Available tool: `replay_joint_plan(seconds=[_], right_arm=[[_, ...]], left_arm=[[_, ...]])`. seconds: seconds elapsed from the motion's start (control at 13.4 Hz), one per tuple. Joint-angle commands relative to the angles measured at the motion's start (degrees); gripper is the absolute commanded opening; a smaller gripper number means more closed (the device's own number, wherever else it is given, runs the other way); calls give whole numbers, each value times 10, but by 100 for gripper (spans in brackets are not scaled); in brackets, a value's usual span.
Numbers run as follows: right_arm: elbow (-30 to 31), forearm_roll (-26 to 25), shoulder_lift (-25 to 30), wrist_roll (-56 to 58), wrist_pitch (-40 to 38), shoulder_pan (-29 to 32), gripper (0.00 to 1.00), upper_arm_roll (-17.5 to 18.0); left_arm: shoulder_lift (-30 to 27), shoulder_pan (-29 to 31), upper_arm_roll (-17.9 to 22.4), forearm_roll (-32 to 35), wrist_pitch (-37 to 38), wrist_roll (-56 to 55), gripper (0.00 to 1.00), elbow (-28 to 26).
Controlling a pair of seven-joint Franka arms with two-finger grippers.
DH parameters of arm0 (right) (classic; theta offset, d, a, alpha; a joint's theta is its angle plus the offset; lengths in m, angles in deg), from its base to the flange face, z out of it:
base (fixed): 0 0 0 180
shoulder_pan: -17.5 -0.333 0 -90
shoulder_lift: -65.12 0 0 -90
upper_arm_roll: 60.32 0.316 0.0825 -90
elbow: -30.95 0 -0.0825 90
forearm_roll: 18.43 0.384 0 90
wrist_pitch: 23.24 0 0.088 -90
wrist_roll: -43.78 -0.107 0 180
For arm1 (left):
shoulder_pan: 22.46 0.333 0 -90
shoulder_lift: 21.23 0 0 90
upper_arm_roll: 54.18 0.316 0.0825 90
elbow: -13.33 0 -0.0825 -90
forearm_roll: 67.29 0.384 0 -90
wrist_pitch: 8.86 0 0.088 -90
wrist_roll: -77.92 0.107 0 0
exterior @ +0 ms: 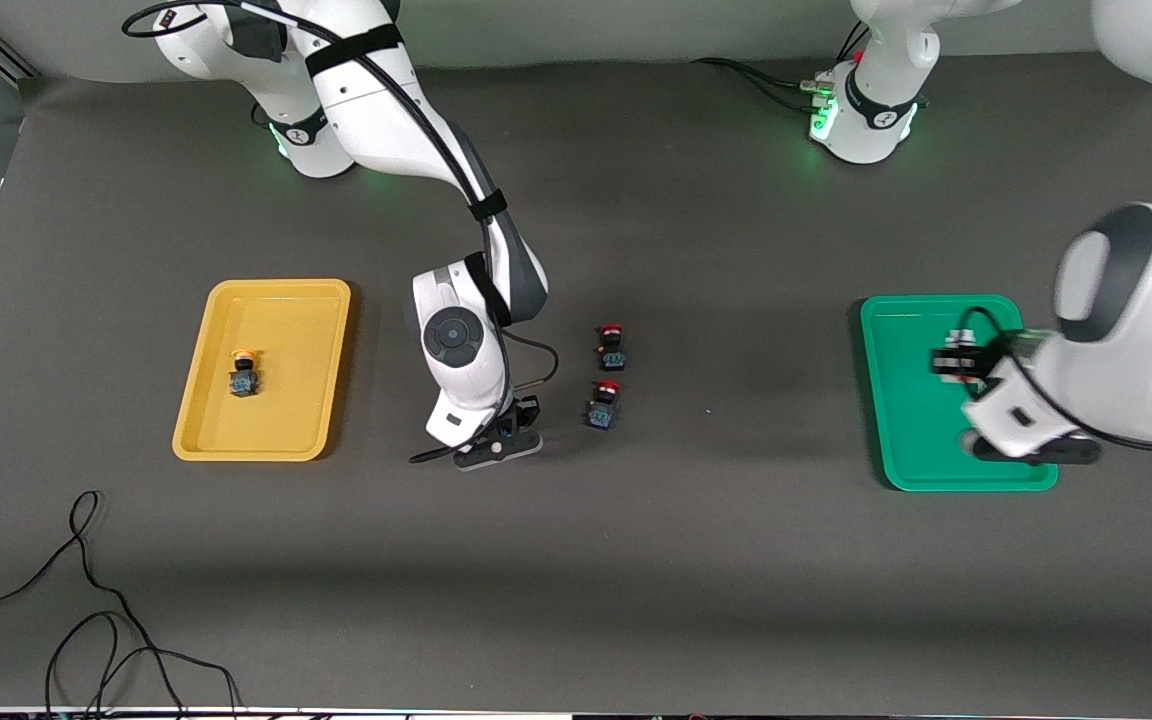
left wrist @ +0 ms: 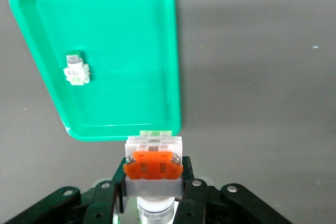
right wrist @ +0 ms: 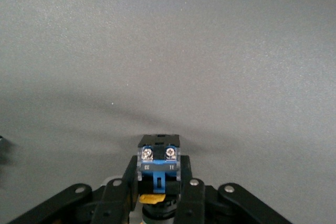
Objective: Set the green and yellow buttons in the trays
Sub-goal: 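Place the blue button in the yellow tray while the left places orange-top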
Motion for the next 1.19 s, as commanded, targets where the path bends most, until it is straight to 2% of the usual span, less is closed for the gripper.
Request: replay_joint_plan(seconds=[0.0,0.07,0.37,0.52,0.67,0.82,0.89,0.97,1.04,1.12], right_arm=[[-3,-8,33,-25,-37,-5,11,-8],[-19,-9,48,-26,-80,0,11,-14],[-98,-12,105,-25,-278,3,11,-88],[-86,-15,139,-6,-330,4,11,-120],[-43,-26,166,75,-345,1,11,-174],[14,-26,191,153,-345,1,11,-231],[38,-26,197,187,-345,-2,11,-261],[63,-26,197,214,-339,-3,11,-286],[98,-25,199,242,-315,-3,11,-301],[143,-22,207,263,-275,-4,11,-306]], left_arm=[[-27,42,-7,27,-104,62,0,-105],[-32,59,-7,28,-156,82,0,-150],[-65,92,-7,27,-379,93,0,-337],[-61,102,-7,28,-459,93,0,-392],[-53,103,-5,27,-541,93,0,-442],[-33,121,-5,27,-607,93,0,-470],[-32,120,-6,27,-608,92,0,-471],[-37,120,-5,27,-605,94,36,-470],[-42,121,-5,28,-602,96,98,-469],[-48,119,-6,28,-594,95,100,-465]])
